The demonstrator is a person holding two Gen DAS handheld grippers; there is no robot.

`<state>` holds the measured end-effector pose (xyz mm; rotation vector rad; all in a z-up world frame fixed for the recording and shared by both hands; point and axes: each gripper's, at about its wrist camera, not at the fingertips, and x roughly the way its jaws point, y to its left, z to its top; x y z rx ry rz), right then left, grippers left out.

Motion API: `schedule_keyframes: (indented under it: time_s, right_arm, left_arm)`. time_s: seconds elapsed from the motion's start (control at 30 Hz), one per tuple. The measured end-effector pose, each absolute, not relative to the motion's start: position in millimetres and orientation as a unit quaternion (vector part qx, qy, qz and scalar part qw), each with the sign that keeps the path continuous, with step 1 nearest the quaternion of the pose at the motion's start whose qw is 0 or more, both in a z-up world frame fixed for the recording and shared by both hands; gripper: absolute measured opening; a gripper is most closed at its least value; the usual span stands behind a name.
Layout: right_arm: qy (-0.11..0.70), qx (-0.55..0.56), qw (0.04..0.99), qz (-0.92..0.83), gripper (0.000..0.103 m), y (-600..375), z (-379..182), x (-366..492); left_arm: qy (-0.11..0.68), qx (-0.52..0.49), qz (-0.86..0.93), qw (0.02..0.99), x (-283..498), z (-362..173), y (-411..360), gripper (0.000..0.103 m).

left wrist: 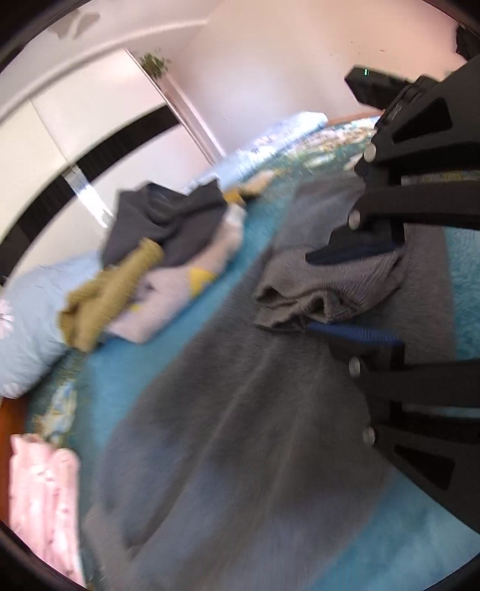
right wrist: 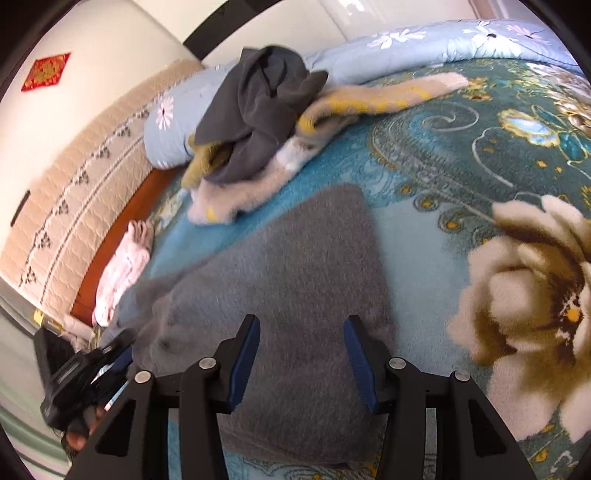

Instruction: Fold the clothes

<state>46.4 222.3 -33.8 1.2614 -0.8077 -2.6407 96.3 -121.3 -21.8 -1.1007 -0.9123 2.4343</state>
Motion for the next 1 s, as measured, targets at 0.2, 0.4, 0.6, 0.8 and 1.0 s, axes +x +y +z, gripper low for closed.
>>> schedule_keyframes:
  time_s: [0.2,0.4,0.6,0.8,1.0]
  right_arm:
    - [-0.284,0.392,0.073,-0.872,0.062,223,-30,46]
    - [-0.265,0.380,0.085,-0.882,0.068,212,-25,46]
    - [-0.246,0.385,0.094,-0.885,0.080,203,-27,45]
    - [-0.223,0.386,0.081,-0.891,0.101,198,-28,46]
    - [-0.203,0.386,0.066,-0.897,0.102,195,-28,46]
  left_arm:
    - [-0.357,-0.308,0.876,0.100,139,0,-201,0.052]
    - [-0.442,-0.261,0.858,0.024,155,-4,-292,0.056]
    - [-0.486,-0.283,0.827,-0.017,146,-34,-344,0.060]
    - [-0.487,-0.318,0.813,-0.010,119,-57,-347,0.060]
    - [-0.500,-0.300,0.812,0.024,110,-63,-345,0.053]
